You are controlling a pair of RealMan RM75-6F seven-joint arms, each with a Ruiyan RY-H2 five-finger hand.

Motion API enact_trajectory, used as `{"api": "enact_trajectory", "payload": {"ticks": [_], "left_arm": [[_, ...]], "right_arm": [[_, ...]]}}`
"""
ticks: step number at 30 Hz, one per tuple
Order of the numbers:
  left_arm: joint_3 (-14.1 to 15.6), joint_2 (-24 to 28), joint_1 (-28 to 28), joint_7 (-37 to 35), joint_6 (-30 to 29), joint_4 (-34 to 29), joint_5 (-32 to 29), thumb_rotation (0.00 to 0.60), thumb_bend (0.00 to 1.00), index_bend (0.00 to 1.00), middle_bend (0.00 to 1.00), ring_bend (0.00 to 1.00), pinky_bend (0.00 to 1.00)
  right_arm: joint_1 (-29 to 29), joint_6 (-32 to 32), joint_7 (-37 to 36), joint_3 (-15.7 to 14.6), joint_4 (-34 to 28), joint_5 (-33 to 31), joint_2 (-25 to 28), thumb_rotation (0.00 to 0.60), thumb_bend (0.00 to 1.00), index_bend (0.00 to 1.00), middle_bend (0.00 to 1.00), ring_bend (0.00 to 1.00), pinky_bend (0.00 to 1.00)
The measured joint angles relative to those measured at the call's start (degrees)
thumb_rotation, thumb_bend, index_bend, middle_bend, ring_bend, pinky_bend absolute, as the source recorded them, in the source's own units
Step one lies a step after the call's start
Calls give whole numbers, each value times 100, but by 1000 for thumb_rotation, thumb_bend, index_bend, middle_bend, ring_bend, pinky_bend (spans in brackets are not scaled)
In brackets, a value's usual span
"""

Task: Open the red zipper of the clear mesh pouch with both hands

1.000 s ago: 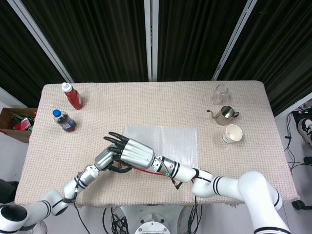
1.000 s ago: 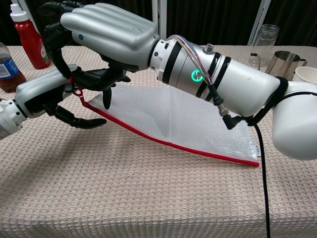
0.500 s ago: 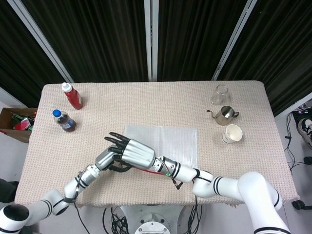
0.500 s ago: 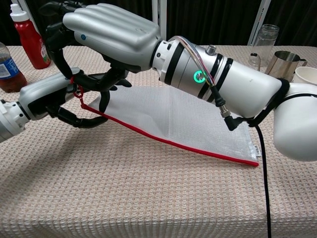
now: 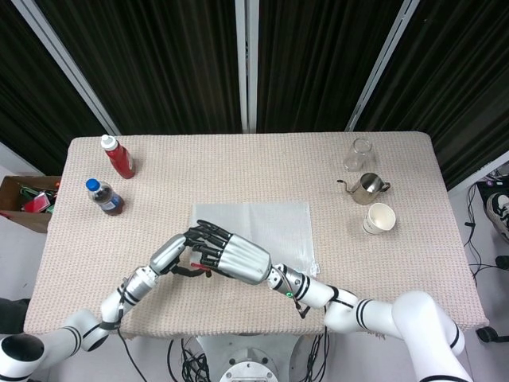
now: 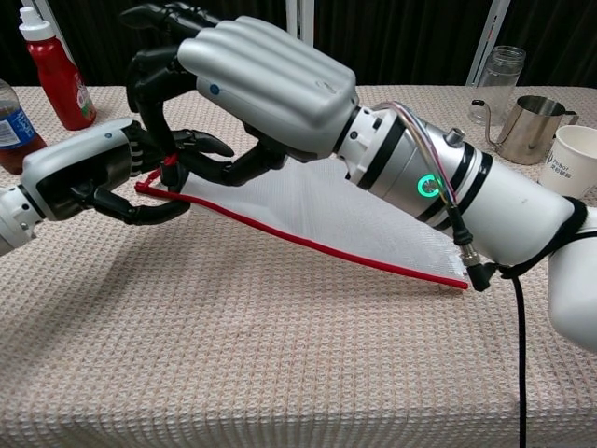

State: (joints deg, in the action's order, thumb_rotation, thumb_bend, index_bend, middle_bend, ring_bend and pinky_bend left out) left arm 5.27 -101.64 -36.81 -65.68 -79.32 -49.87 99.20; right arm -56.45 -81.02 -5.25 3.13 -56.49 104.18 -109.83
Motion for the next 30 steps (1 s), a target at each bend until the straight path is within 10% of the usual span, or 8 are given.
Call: {"api": "enact_trajectory", "payload": {"ticks": [30], "left_arm": [[43, 219, 41, -1451, -287, -123, -9, 600, 410, 657, 199, 104, 135]], "right_arm": [[422, -364, 47, -136, 1039, 41, -541, 600, 477, 925, 283, 0, 0]]}}
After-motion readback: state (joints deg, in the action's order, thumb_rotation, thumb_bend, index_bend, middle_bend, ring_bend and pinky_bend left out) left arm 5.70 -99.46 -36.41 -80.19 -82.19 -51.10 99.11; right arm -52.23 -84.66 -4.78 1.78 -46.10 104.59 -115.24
